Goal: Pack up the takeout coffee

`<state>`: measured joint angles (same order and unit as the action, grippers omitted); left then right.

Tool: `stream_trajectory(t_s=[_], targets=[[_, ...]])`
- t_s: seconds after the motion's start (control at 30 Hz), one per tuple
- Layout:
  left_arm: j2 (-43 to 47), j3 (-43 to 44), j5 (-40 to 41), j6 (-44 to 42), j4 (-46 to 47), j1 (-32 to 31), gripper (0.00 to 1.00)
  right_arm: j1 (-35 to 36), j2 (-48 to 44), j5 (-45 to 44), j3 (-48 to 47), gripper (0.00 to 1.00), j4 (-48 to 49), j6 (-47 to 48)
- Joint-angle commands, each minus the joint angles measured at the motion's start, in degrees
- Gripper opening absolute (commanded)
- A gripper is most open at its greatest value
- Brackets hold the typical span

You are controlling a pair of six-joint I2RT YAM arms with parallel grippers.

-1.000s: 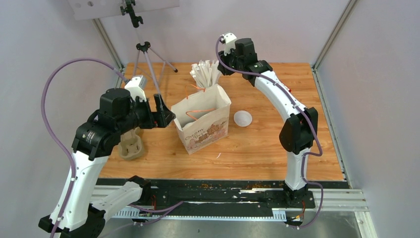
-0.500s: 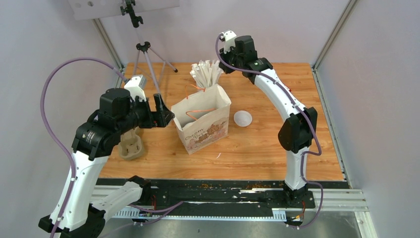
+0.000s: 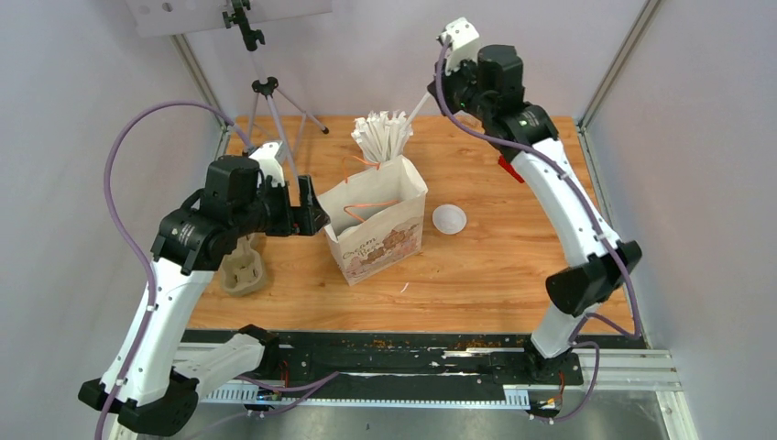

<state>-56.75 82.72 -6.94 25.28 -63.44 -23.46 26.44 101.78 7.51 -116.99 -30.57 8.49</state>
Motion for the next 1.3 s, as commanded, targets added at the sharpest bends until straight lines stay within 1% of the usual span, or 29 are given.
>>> stream_trajectory(t_s=[0.0,0.13,0.43,0.53,0.63,0.7,0.93,1.1,1.27], targets=[[1.08,-0.17,-0.47,-1.77,1.15,0.35,1.00,-0.16,-9.10,-3.81,1.78,0.00,2.07,0.81],[1.57,-0.39,0.90,-2.11,1.77,0.33,1.00,-0.10,-15.45,-4.42,3.82,0.00,1.20,-0.05],[2.43,0.01,3.53,-3.10,2.01,0.34,1.00,-0.09,-27.60,-2.33,7.00,0.00,-7.48,-4.41],[2.32,0.01,3.73,-3.22,2.17,0.35,1.00,-0.09,-30.09,0.49,7.94,0.00,-10.50,-7.76],[2.10,0.00,3.68,-3.24,2.33,0.35,1.00,-0.07,-32.48,4.36,9.75,0.00,-11.51,-12.22],[2.14,0.00,3.71,-3.24,2.31,0.35,1.00,-0.07,-33.92,5.63,11.84,0.00,-11.53,-14.94],[2.19,0.16,3.77,-3.41,1.53,0.35,1.00,-0.07,-35.94,8.97,17.11,0.00,-9.88,-18.75],[2.52,0.47,4.03,-3.15,1.48,0.35,1.00,-0.02,-35.25,10.92,20.65,0.00,-6.20,-20.73],[2.83,0.89,4.45,-3.15,1.24,0.35,1.00,0.38,-33.70,12.77,25.00,0.00,-0.06,-23.37]])
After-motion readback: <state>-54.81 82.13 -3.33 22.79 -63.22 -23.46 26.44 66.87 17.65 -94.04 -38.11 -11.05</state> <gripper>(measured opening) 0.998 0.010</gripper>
